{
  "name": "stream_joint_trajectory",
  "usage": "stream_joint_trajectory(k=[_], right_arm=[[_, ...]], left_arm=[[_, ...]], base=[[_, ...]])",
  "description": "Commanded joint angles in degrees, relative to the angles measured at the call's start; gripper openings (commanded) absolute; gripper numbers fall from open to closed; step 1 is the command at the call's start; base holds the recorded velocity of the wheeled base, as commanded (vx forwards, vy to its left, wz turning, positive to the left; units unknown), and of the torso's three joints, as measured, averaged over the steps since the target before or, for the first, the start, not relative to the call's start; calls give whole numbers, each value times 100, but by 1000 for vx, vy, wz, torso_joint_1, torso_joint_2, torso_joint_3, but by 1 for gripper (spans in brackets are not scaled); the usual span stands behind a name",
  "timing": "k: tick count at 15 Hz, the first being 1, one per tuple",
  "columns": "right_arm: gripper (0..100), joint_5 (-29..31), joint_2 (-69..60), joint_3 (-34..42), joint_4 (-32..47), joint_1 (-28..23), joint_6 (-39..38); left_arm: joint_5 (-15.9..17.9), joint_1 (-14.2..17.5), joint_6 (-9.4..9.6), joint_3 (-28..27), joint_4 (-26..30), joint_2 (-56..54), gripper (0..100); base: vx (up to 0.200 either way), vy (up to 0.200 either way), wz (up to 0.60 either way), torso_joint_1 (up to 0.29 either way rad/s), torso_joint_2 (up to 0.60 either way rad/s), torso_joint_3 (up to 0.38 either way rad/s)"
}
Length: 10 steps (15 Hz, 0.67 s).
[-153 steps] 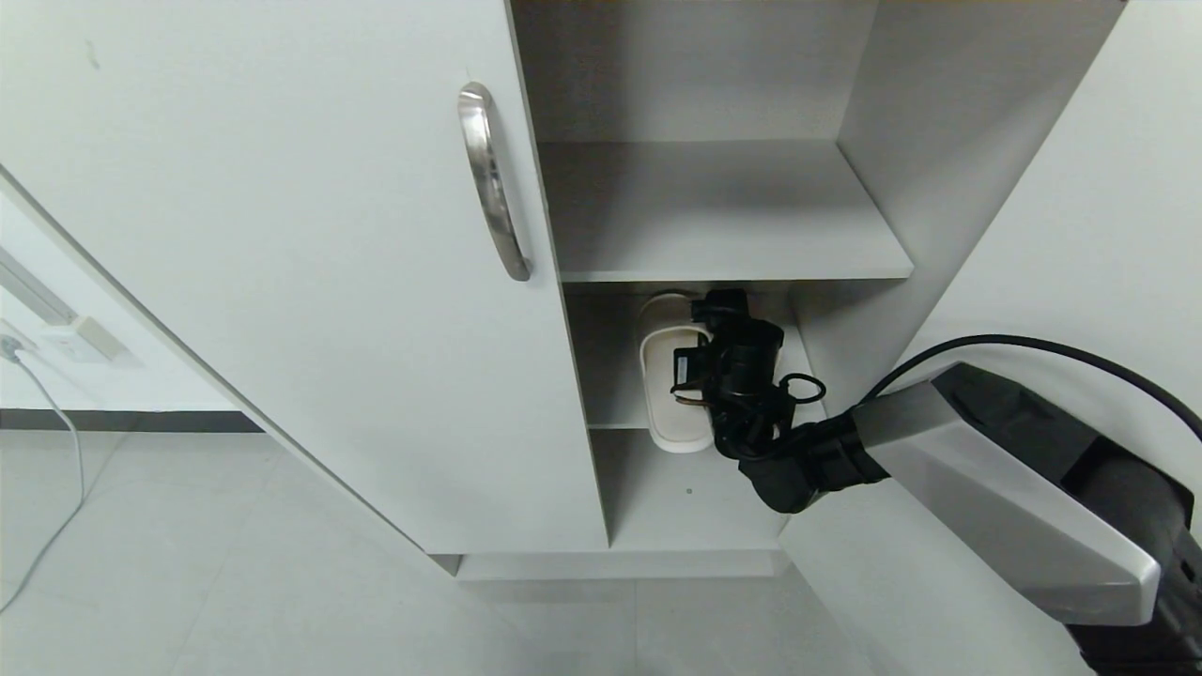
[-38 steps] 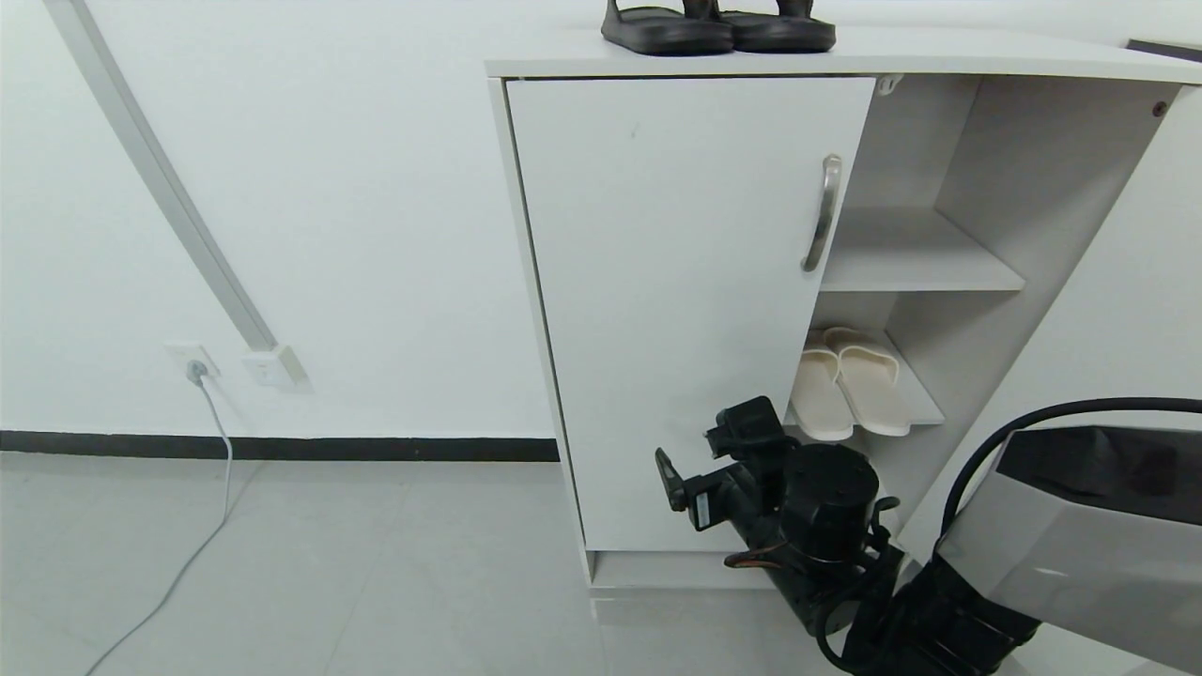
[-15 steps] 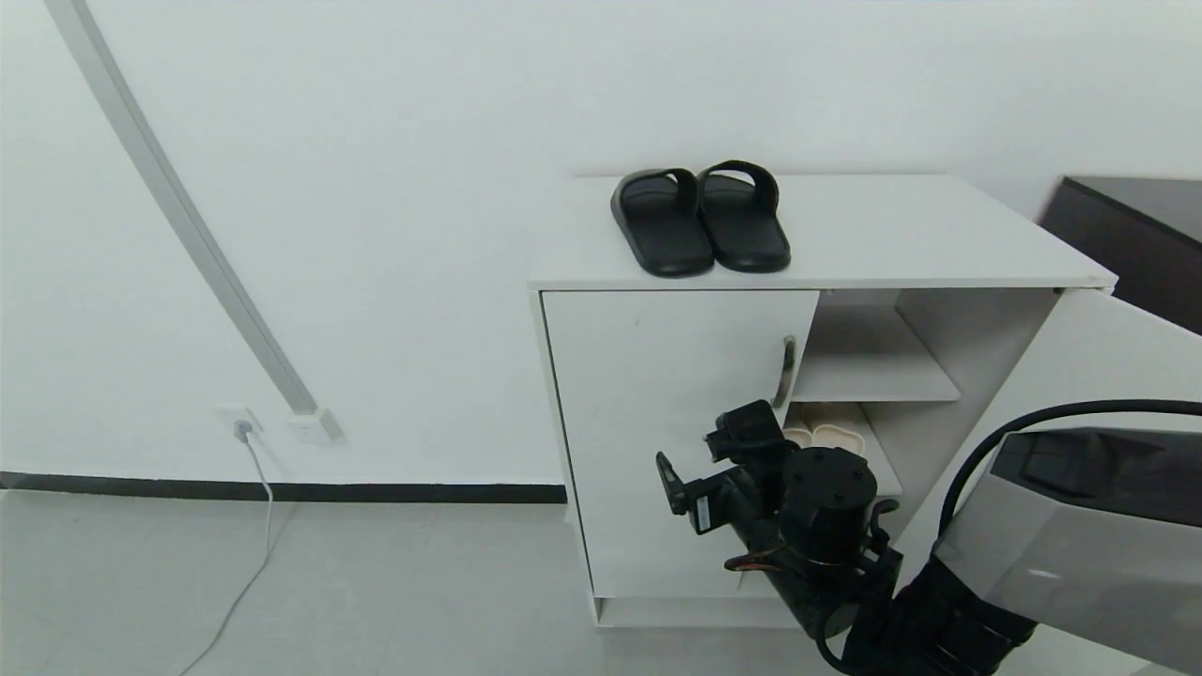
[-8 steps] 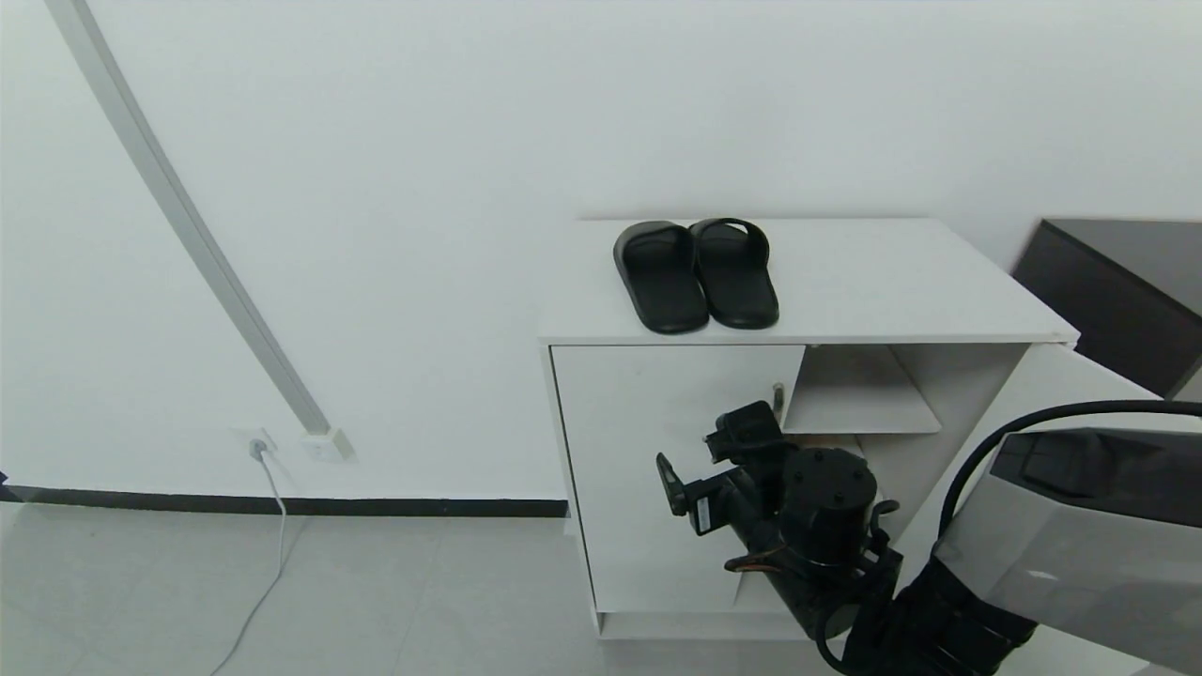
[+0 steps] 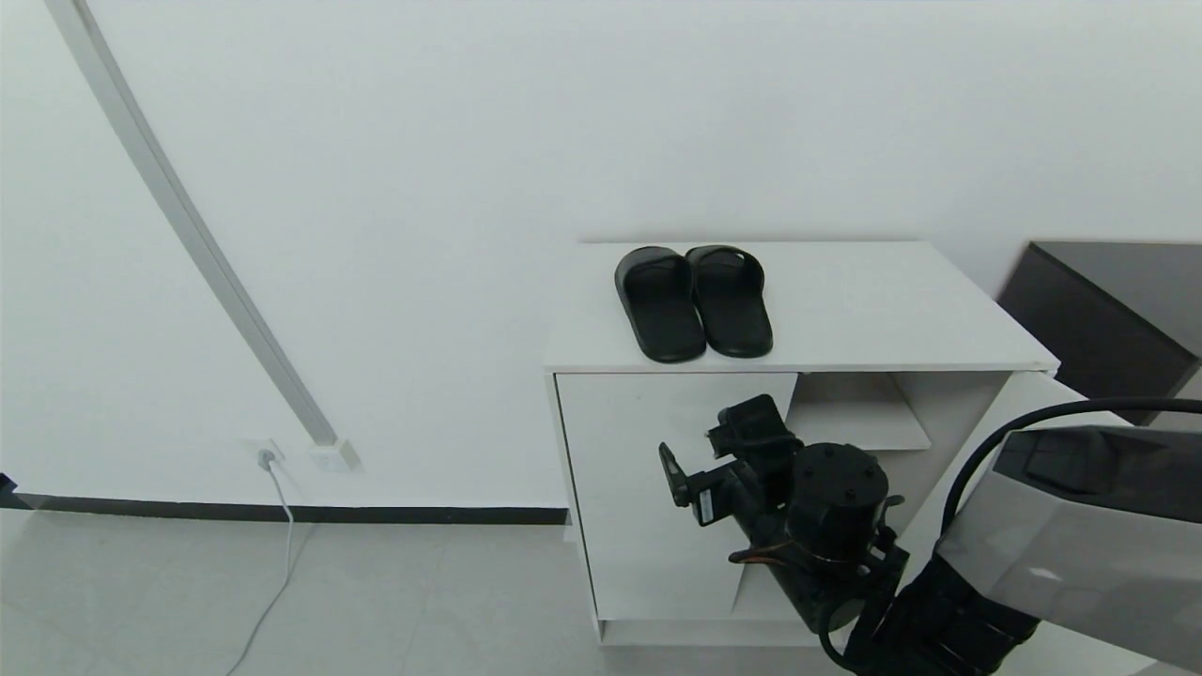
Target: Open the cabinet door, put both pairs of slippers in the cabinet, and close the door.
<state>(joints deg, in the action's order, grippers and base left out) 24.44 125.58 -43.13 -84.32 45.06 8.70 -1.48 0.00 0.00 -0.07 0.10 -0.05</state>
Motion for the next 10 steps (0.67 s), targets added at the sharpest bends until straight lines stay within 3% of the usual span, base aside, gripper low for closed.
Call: stream_joint_trajectory(k=[1,8,10], right_arm=[[100,17,-200,-134,294,-50,-9],[100,553,-1642,-1971,4583,-14,-1468],[100,606,-1668,-2516,5338,3,-1723]], left_arm=[[-2,0,0,7,-1,5,0],[7,0,18,7,-1,5,0],[7,0,18,7,-1,5,0]], base=[[0,0,0,0,0,0],[0,0,0,0,0,0],[0,0,0,0,0,0]])
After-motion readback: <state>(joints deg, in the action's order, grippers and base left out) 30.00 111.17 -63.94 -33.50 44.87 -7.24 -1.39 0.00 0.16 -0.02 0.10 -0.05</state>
